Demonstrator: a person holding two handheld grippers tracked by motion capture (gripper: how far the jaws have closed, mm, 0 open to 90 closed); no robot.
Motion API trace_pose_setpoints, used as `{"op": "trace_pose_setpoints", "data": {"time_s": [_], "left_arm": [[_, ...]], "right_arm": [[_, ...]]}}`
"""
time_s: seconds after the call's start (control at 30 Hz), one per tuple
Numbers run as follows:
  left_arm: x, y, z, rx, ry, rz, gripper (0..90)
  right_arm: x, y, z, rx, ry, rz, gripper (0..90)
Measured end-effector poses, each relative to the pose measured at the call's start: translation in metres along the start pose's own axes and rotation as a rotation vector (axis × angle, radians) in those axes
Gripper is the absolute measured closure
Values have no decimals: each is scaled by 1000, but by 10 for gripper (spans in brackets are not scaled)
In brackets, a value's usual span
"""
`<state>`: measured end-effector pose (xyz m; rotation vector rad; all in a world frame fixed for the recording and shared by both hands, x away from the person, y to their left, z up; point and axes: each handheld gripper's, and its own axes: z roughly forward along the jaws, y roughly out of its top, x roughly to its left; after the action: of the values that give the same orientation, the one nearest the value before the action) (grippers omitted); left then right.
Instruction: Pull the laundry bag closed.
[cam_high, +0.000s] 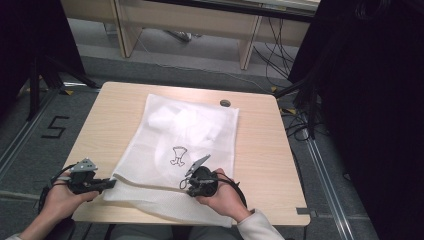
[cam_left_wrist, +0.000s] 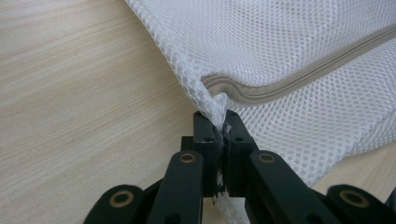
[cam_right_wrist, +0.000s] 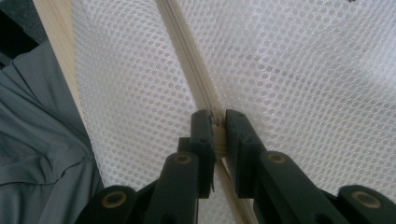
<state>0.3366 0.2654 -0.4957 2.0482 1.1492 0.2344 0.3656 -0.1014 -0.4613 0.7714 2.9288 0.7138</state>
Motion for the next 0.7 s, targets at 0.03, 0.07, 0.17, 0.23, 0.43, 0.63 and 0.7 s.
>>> {"op": "trace_pose_setpoints", "data": {"time_s": [0.03,0.07,0.17,0.23,0.43,0.63,0.7], "left_arm": [[0,0,0,0,1,1,856],[0,0,0,1,0,0,856],[0,0,0,2,0,1,856],[0,0,0,2,0,3,856],[0,0,0,3,-1,3,856],[0,0,0,5,2,8,856],[0,0,0,6,2,6,856]], "right_arm": [[0,0,0,-2,3,-2,824],[0,-1,-1,-1,4,4,824],[0,-1,-2,1,0,4,824],[-1,-2,-2,3,0,5,824],[-1,-5,-4,5,-3,19,824],[-3,-7,-5,-1,-3,13,824],[-3,-8,-5,0,-2,14,824]]}}
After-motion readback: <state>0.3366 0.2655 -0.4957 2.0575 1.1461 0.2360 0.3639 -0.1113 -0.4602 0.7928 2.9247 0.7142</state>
